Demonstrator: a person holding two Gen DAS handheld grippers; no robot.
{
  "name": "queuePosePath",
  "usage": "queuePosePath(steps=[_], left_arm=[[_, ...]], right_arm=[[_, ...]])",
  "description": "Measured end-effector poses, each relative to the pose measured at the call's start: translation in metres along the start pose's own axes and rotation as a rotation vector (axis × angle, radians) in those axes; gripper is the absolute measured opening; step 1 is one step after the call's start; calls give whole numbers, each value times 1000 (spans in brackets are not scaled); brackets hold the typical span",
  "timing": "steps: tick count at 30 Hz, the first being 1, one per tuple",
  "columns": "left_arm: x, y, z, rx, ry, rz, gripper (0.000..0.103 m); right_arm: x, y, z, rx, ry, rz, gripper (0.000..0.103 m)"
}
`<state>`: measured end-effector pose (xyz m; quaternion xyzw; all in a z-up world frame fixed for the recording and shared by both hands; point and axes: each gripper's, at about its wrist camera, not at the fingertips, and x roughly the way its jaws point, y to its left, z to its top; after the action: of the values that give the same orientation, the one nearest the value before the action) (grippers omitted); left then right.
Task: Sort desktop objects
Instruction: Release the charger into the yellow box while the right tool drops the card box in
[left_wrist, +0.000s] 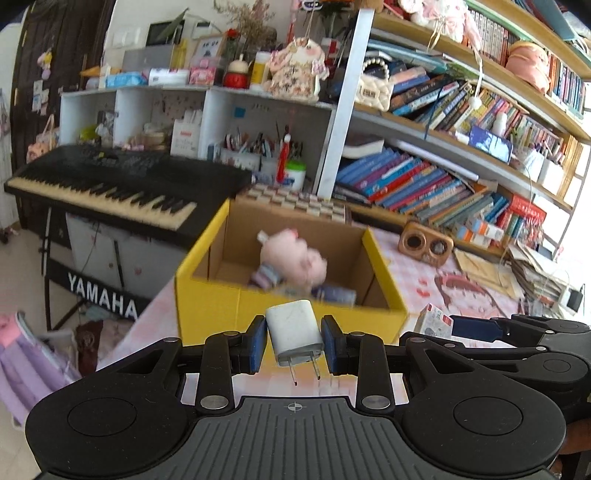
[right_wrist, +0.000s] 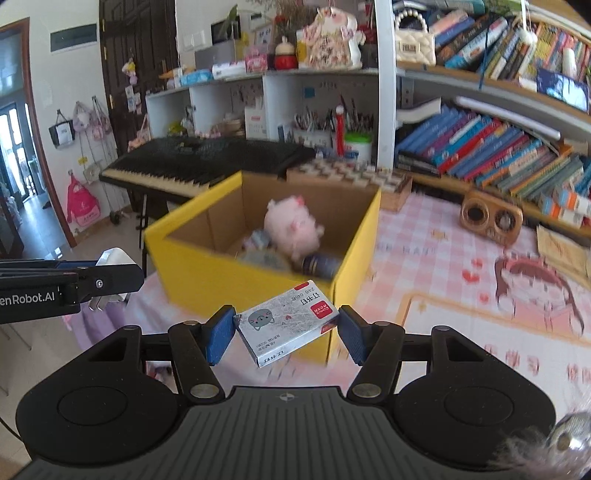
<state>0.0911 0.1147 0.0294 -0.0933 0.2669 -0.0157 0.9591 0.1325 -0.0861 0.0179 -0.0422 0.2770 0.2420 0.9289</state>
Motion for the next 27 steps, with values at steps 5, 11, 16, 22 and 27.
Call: queuePosePath(steps=[5, 11, 16, 22, 27], left_arm=[[38, 0, 24, -18, 1, -2, 30], [83, 2, 43, -3, 22, 34, 30], [120, 1, 44, 44, 90, 64, 30], [149, -7, 40, 119, 171, 69, 30], [166, -12, 36, 178, 251, 87, 30]], right_arm=[[30, -13, 28, -34, -34, 10, 58], [72, -18, 53, -181, -44, 27, 58], [112, -25, 68, -308, -9, 25, 58], [145, -26, 76, -456, 55, 41, 58], [164, -24, 76, -550, 116, 78, 58]])
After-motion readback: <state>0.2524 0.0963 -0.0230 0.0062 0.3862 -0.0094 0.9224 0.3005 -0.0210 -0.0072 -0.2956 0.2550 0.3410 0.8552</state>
